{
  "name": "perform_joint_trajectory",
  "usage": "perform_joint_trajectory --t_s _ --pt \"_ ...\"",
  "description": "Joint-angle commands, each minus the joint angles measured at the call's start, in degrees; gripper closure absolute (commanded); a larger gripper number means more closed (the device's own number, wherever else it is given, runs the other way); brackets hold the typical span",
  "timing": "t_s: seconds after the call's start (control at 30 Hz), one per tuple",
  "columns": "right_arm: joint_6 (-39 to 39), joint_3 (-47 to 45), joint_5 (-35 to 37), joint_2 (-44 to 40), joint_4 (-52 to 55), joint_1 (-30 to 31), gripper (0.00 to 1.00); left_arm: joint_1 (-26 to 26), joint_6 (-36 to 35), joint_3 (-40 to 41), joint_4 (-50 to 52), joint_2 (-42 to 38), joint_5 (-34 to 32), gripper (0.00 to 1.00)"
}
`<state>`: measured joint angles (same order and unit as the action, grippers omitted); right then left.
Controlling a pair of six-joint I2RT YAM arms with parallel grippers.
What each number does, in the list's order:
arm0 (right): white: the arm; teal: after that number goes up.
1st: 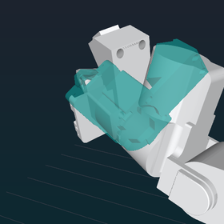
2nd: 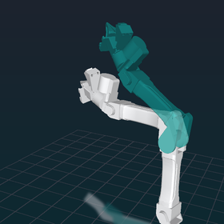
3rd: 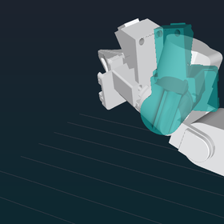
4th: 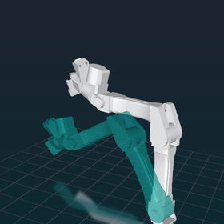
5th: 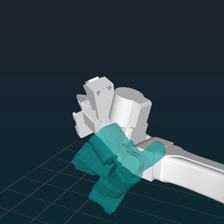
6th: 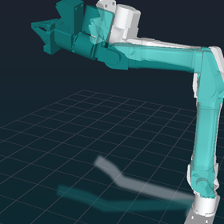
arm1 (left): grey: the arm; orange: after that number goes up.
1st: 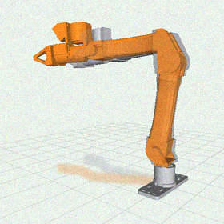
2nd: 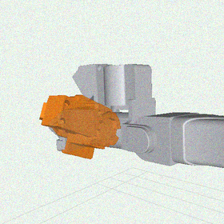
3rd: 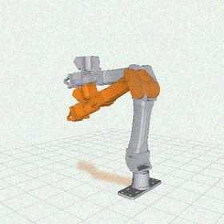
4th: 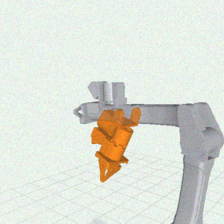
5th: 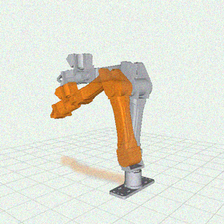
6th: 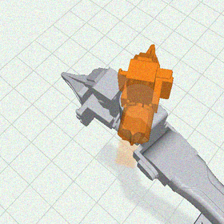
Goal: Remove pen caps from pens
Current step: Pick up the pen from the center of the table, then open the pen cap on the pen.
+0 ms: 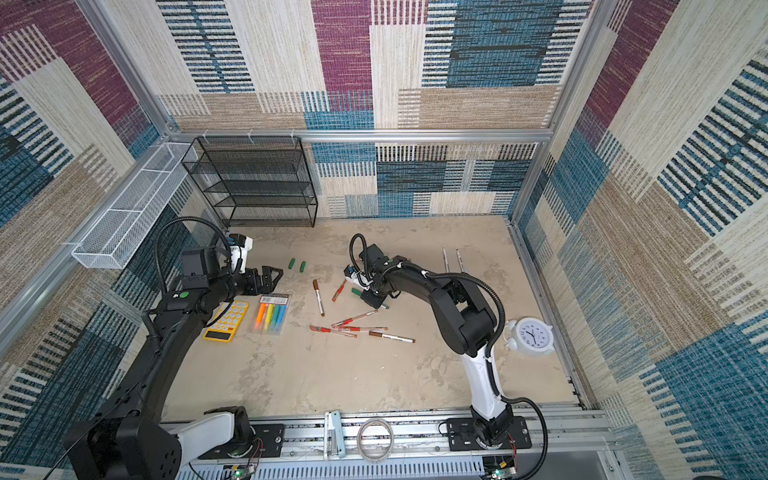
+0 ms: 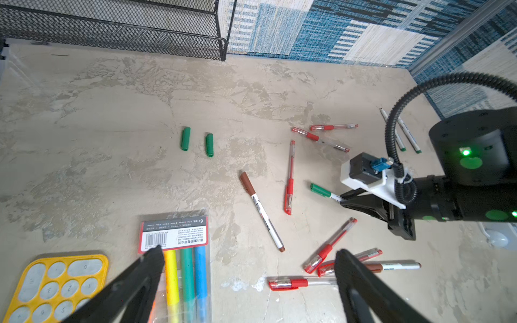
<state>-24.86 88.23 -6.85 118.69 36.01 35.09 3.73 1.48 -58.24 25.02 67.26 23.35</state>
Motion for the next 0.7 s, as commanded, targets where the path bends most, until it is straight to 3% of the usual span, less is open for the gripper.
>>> perform_joint_trajectory --t_s 0.0,0.2,0.33,0.5,0.67 --pt "2.1 -0.7 -2.1 -4.6 -1.7 -0.8 0.95 0.1 1.1 -0.3 -1.8 -0.1 5.0 0.02" --pt "10.8 -4.6 -12.2 -12.6 -8.6 -1.6 0.94 0.1 5.4 -1.1 -3.2 0.2 16.4 0.02" --pt "21.0 -12.1 -17.7 -18.9 -20.1 -1.3 0.93 0.1 11.4 -0.2 -7.1 1.3 23.4 0.05" --pt "35.3 -21.8 -18.5 -26.7 -36.7 1.3 0.94 -0.2 19.3 1.4 -13.7 2.3 30.8 0.08" --pt "46.8 -28.6 -16.6 -30.3 -49.9 5.2 0.94 -1.5 25.5 2.8 -19.5 3.9 33.5 0.13"
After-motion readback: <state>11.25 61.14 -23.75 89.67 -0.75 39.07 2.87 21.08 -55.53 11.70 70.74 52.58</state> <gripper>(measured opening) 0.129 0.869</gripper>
